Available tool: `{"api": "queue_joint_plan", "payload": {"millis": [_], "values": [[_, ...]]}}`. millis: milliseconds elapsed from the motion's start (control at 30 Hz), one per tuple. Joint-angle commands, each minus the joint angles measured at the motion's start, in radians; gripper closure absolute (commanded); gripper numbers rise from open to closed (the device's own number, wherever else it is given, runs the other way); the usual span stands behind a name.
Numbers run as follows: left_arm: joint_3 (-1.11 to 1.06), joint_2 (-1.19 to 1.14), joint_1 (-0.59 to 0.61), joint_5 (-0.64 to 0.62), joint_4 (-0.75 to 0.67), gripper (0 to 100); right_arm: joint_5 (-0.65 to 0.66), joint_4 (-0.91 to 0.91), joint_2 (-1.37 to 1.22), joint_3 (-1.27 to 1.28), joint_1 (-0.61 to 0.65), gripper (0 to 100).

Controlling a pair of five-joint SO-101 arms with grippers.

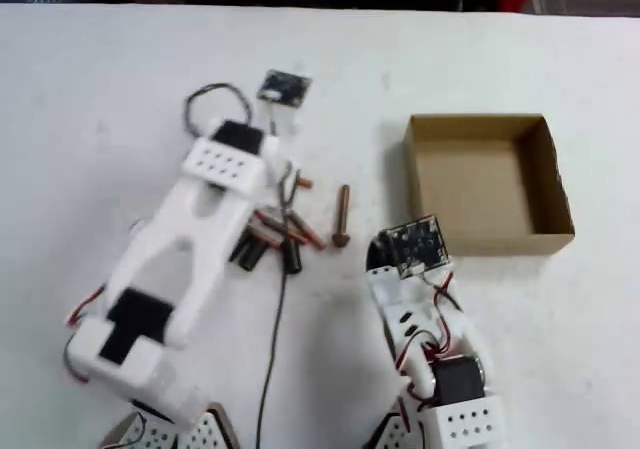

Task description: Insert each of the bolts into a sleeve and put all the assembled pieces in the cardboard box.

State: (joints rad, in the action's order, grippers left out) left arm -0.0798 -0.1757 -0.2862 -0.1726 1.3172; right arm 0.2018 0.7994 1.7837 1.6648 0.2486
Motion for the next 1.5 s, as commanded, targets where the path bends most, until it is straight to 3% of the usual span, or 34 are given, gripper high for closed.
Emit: {"api": "queue_joint_plan", "payload": {"millis": [0,100,267,367,500,700,1033,1467], "values": [[0.114,-0.074,-0.036,-0.040,0.015,98,-0.011,-0.021,0.012,-0.003,-0.010,98.2],[0.150,-0.142,-0.048,-0.091,0.014,97,-0.011,-0.019,0.012,-0.003,-0.010,98.2],[0.241,-0.251,-0.044,-0.417,0.015,97,-0.011,-0.019,0.012,-0.003,-0.010,98.2],[0.282,-0.297,-0.044,-0.508,0.015,97,-0.011,-0.019,0.012,-0.003,-0.010,98.2],[0.307,-0.332,-0.044,-0.560,0.015,94,-0.011,-0.019,0.012,-0.003,-0.010,98.2],[0.298,-0.337,-0.045,-0.624,0.015,77,-0.011,-0.019,0.012,-0.003,-0.010,98.2],[0.255,-0.341,-0.016,-0.712,0.006,77,-0.011,-0.019,0.012,-0.003,-0.010,98.2],[0.278,-0.441,0.027,-0.723,-0.061,77,-0.011,-0.019,0.012,-0.002,-0.010,98.2]]}}
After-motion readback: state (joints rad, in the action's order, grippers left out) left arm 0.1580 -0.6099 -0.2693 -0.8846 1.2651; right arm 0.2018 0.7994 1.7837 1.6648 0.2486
